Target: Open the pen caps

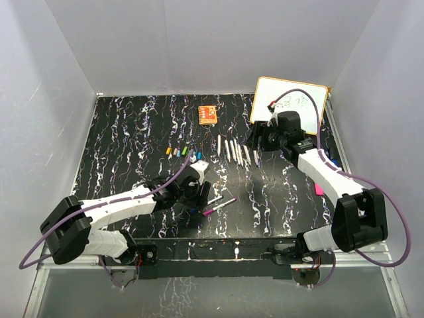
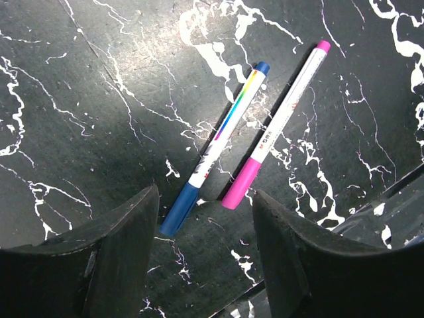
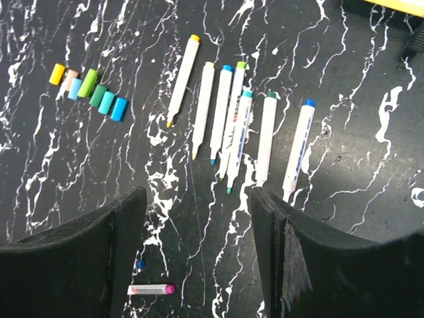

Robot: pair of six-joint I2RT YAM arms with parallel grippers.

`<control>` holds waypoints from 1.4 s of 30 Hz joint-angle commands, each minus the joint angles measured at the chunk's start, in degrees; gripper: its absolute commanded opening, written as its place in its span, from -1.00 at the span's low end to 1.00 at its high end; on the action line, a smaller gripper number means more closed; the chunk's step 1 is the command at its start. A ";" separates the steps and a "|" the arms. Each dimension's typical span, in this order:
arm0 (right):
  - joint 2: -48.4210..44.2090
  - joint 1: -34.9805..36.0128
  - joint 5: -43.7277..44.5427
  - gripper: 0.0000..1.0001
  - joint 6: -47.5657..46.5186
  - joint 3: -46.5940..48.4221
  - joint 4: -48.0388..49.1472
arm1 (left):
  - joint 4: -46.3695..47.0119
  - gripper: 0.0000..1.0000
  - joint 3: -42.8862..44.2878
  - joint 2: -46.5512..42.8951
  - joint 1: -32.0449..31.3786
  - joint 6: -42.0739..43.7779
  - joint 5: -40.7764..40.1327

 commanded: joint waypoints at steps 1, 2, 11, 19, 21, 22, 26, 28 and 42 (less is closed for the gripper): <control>-4.24 -0.32 -3.05 0.24 0.80 -0.89 4.59 | -3.12 0.15 -0.56 -2.68 -1.59 -2.82 -5.87; -4.52 -0.31 -3.05 0.24 0.79 -1.06 4.54 | -3.64 0.15 -0.55 -2.56 -1.97 -3.10 -6.91; -4.47 -0.31 -3.11 0.25 0.65 -1.62 4.62 | -4.86 0.15 -0.03 0.51 -5.67 -3.52 -14.14; -3.80 -0.36 -3.16 0.24 0.47 -1.77 5.03 | -3.74 0.15 0.33 3.48 -7.24 -3.01 -16.01; -3.59 -0.31 -3.18 0.24 0.43 -1.77 5.18 | -3.35 0.15 0.27 3.76 -7.46 -2.96 -16.26; -3.50 -0.35 -3.18 0.25 0.37 -1.83 5.27 | -3.09 0.15 0.17 3.99 -7.55 -2.88 -16.35; -3.15 -0.31 -3.25 0.25 0.30 -1.93 5.49 | -2.68 0.15 0.28 4.97 -7.83 -2.66 -16.55; -2.98 -0.31 -3.27 0.25 0.23 -1.96 5.66 | -2.45 0.15 0.30 6.27 -7.98 -2.68 -16.70; -1.94 -0.32 -3.62 0.24 0.00 -2.33 6.71 | -2.46 0.06 1.66 11.90 -8.56 -3.76 -19.11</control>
